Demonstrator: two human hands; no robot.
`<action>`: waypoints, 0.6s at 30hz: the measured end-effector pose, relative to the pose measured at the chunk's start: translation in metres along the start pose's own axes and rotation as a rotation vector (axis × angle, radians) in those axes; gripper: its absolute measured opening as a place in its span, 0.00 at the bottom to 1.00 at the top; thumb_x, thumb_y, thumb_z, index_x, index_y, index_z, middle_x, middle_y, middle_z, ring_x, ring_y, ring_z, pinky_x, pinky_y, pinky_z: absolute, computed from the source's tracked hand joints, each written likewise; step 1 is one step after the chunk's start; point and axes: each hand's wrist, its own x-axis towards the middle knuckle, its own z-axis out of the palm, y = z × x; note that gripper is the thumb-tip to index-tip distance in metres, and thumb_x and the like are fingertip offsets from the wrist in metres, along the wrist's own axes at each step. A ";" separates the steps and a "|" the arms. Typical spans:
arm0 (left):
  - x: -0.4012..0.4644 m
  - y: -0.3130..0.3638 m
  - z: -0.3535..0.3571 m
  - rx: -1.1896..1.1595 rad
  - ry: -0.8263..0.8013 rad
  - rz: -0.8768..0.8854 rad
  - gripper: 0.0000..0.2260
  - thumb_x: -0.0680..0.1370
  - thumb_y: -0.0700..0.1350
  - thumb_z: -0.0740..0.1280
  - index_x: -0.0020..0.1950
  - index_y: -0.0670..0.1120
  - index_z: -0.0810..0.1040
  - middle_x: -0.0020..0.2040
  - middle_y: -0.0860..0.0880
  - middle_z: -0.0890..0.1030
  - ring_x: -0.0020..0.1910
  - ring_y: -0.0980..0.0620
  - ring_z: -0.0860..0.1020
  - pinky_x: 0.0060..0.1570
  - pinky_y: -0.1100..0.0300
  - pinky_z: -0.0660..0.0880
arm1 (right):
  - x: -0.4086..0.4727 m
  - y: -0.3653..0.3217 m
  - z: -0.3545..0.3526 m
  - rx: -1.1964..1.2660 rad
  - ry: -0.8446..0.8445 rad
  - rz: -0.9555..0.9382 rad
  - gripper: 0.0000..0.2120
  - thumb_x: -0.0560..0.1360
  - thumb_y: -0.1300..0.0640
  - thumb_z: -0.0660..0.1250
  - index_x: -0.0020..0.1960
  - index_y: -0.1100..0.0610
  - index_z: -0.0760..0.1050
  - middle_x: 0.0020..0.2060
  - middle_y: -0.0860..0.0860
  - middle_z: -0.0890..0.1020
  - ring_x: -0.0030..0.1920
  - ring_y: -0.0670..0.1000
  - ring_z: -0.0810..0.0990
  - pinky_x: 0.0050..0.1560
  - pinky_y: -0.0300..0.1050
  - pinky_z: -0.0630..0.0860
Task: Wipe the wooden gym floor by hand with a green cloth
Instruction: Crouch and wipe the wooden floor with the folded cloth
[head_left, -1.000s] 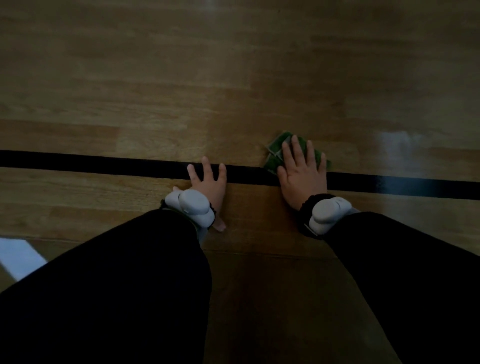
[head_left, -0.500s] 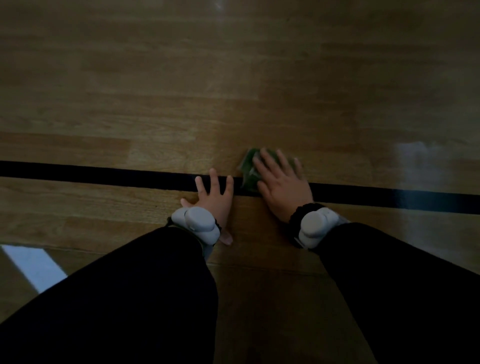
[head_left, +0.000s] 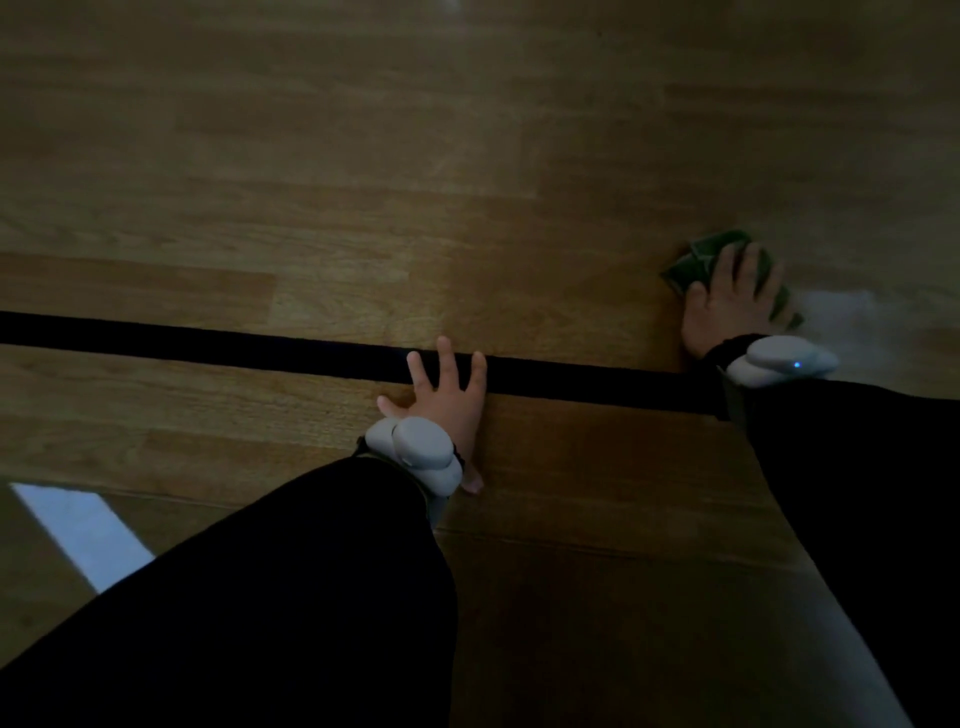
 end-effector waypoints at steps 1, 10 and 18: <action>0.001 -0.001 0.000 -0.001 0.004 0.003 0.61 0.63 0.47 0.80 0.76 0.54 0.33 0.75 0.44 0.28 0.74 0.33 0.34 0.64 0.24 0.51 | -0.001 -0.009 0.000 -0.014 -0.014 -0.031 0.28 0.82 0.47 0.47 0.78 0.51 0.42 0.78 0.50 0.43 0.77 0.59 0.42 0.73 0.63 0.43; 0.000 0.003 0.002 -0.013 0.041 0.002 0.59 0.64 0.45 0.80 0.76 0.54 0.35 0.75 0.44 0.29 0.74 0.34 0.34 0.64 0.25 0.50 | -0.051 -0.121 0.026 -0.120 -0.102 -0.488 0.27 0.82 0.47 0.46 0.78 0.49 0.41 0.78 0.48 0.41 0.77 0.56 0.40 0.74 0.60 0.41; 0.001 0.004 0.001 -0.118 0.075 -0.003 0.43 0.77 0.45 0.68 0.78 0.56 0.39 0.76 0.47 0.31 0.74 0.36 0.34 0.65 0.26 0.47 | -0.075 -0.146 0.050 -0.163 -0.075 -0.709 0.26 0.82 0.45 0.45 0.78 0.45 0.44 0.78 0.44 0.43 0.77 0.52 0.40 0.74 0.55 0.38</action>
